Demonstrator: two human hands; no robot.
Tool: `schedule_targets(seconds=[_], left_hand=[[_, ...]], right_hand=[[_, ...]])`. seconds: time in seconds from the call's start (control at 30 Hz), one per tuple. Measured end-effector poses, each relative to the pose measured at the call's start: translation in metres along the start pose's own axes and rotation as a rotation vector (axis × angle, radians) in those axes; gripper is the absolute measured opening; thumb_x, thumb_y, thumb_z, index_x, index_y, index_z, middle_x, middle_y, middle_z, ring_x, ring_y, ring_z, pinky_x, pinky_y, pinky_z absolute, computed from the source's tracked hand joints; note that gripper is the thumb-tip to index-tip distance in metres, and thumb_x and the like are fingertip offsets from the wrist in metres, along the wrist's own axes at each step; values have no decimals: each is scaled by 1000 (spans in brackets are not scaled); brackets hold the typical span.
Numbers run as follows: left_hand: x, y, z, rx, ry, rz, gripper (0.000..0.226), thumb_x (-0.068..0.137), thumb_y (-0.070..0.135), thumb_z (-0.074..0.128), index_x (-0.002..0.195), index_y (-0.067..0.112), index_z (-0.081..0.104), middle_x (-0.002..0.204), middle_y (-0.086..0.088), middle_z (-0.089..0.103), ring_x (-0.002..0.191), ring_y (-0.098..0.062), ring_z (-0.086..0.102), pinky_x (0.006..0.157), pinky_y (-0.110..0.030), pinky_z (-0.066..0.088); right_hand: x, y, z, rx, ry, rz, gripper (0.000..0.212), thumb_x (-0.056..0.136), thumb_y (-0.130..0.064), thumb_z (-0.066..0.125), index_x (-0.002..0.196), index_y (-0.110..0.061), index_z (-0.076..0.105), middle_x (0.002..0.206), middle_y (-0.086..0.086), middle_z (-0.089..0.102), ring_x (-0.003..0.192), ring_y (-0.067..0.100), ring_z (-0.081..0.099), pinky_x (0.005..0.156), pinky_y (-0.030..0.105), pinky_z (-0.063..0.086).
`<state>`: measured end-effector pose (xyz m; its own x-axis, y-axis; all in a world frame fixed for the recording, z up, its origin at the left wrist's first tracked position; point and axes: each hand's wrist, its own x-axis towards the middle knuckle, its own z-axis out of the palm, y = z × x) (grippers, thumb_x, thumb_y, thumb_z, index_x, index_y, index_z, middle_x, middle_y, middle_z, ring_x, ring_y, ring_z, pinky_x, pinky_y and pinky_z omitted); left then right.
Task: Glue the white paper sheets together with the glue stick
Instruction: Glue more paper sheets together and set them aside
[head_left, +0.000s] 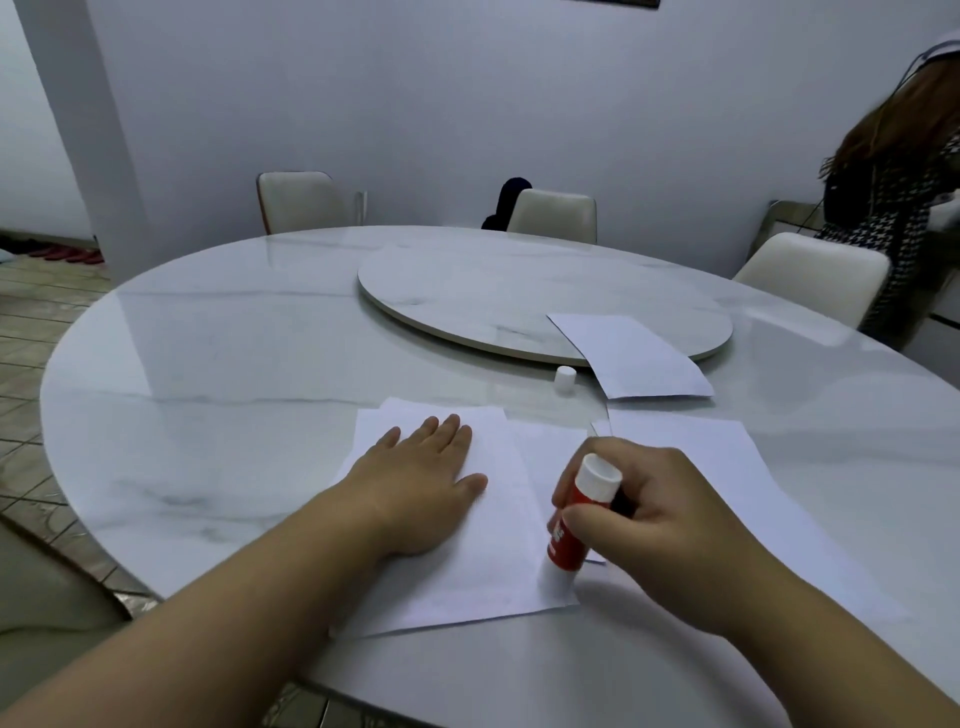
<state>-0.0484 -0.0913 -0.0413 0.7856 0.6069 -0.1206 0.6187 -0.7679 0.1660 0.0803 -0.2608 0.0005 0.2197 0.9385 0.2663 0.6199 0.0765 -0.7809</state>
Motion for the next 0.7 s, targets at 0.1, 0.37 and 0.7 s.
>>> schedule_targets(seconds=[0.1,0.37,0.7], left_hand=[[-1,2,-6,-5,-39,46,67,94,53,22,149,23,-4,158,7,-11,144,-8,-11,117,-35,-5],[-6,6,-29,-3,4,77,54,97,35,34,147,28,14,159,3,5,145,-17,-3,116,-41,3],[-15,17,1,-83,-8,133,66,91,55,28,148,35,0,157,16,-8,142,-2,-10,116,-32,-9]], right_hand=[[-1,3,-8,271,65,-19,9,67,-12,57,70,-13,66,70,15,71,54,20,61,46,24,44],[10,8,-33,673,496,-9,28,84,-7,56,66,-19,73,62,2,67,49,15,56,43,20,45],[51,24,-9,160,480,-7,1,83,-10,59,83,-9,60,67,-15,72,61,11,59,61,34,51]])
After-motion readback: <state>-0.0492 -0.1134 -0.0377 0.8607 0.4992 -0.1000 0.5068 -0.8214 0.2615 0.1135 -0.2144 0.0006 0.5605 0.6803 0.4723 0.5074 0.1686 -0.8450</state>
